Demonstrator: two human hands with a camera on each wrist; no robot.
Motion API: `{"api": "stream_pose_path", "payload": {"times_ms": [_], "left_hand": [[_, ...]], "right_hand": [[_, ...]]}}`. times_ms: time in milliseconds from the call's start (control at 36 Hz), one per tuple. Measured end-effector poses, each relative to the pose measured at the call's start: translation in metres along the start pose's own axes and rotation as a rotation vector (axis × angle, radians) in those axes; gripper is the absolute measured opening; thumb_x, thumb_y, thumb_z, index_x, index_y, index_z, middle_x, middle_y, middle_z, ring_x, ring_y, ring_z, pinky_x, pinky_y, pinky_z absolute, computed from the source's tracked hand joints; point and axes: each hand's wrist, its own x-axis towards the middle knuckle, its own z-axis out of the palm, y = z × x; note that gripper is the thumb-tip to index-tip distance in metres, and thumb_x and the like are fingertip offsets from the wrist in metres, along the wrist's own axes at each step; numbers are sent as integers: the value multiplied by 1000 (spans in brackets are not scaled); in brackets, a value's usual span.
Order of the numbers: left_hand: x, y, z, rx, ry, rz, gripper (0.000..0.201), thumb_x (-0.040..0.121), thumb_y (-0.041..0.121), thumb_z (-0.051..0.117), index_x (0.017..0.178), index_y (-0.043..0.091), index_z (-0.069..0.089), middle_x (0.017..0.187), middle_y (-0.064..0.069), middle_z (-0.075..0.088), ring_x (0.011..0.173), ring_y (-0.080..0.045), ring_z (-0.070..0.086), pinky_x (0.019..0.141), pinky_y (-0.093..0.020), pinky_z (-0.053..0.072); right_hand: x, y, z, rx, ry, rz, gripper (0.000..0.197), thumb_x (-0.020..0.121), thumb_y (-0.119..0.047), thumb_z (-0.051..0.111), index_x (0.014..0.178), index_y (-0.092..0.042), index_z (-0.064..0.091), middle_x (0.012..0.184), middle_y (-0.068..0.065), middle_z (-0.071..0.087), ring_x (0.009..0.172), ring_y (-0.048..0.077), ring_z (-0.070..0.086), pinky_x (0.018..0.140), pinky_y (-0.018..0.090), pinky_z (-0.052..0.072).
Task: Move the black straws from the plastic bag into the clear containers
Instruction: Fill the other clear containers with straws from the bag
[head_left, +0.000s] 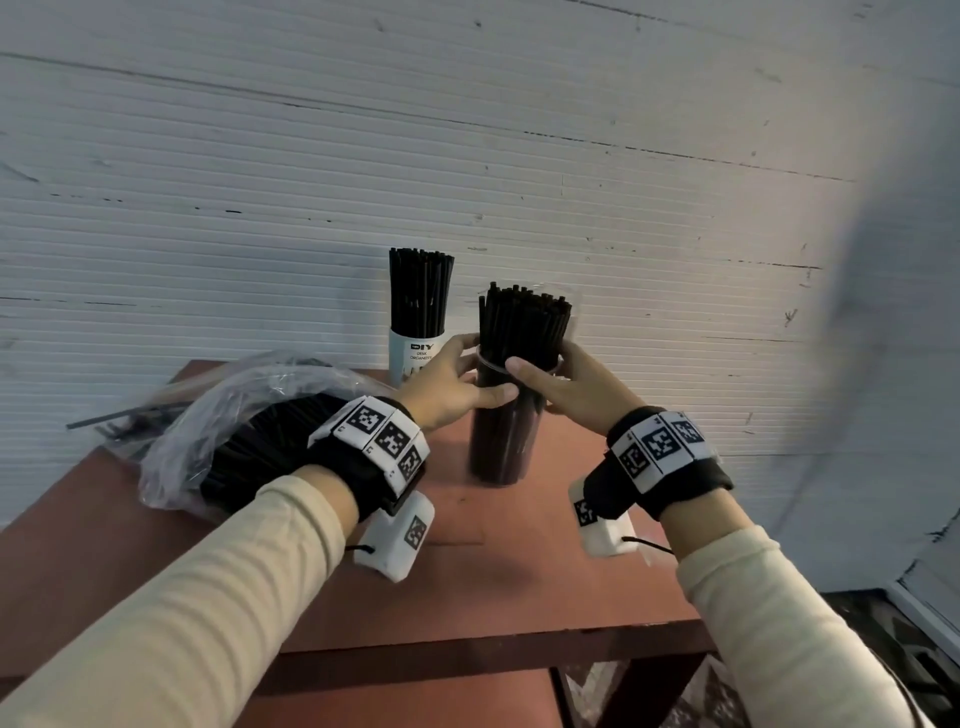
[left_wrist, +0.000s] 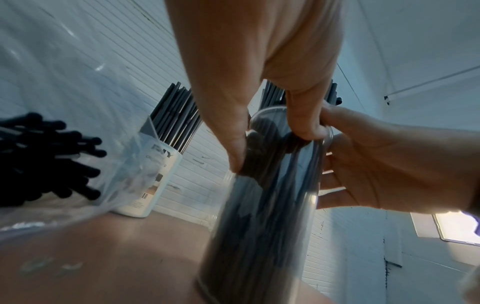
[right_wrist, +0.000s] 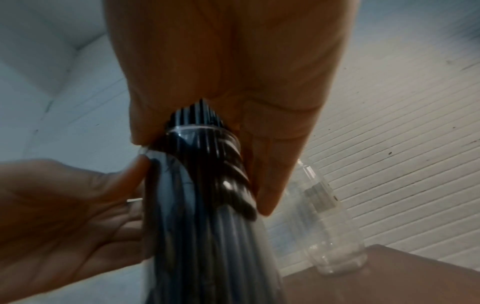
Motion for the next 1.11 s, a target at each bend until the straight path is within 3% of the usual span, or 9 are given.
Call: {"api": "stream_pose_path", "payload": {"times_ms": [111,194,333,444,528,611,833,944,1111], "left_hand": [[6,-2,-2,-50,-47,11,68,85,-8,66,143,11,37,130,-2,57,119,-14,56,94,-21,47],[17,0,-9,-120,-64,-7,55,83,-14,61,128,18,52,112,0,67,103,-11,65,79,-16,51],[50,-4,-26,29,556,20,44,79,3,67,118,18,55,112,-2,62,99,-19,63,74,-23,48],[72,-9,-41,147,853,37,72,70,19,82,129,20,42,130,-6,48,107,-23,57,80,-21,45],[93,-15,-55,185,807,-8,102,66,23,89,147,19,28,148,-12,35,132,-26,43,105,-33,37],[110,-26,-64,190,679,-62,111,68,22,89,153,14,18,153,-14,35,139,-27,38,114,-37,32],[128,-52,-73,213,562,-80,57,61,35,82,110,13,65,98,-3,72,93,-22,69,86,-34,54],[128,-58,-73,209,562,-53,57,57,45,76,106,17,68,94,0,74,87,-17,71,79,-28,54],[127,-61,-74,235,581,-41,30,78,27,79,102,15,65,88,-2,73,63,-6,66,52,-16,45]], "right_hand": [[4,3,-1,62,-35,-8,46,82,-48,69,118,-24,54,100,-8,62,93,8,64,74,28,59],[11,12,2,65,-38,4,65,74,-52,76,128,-26,50,113,-9,61,101,13,63,84,36,58],[33,17,16,39,37,42,68,75,-54,73,132,-26,48,121,-10,60,106,9,57,94,33,49],[52,18,29,49,121,74,66,80,-46,73,135,-22,44,122,-7,57,108,7,51,92,24,37],[72,19,41,66,183,86,69,81,-41,73,138,-18,42,126,-2,59,114,14,55,89,21,37],[95,22,52,57,211,108,71,82,-42,72,139,-17,39,128,-1,59,116,18,56,86,21,39],[137,30,73,125,253,143,71,84,-39,70,142,-21,33,131,0,58,118,23,57,88,25,40],[148,29,80,124,288,153,74,85,-38,70,144,-20,30,132,2,57,119,24,56,90,25,41],[140,31,85,134,239,167,98,83,-43,69,153,-23,3,144,10,47,128,27,50,106,42,42]]}}
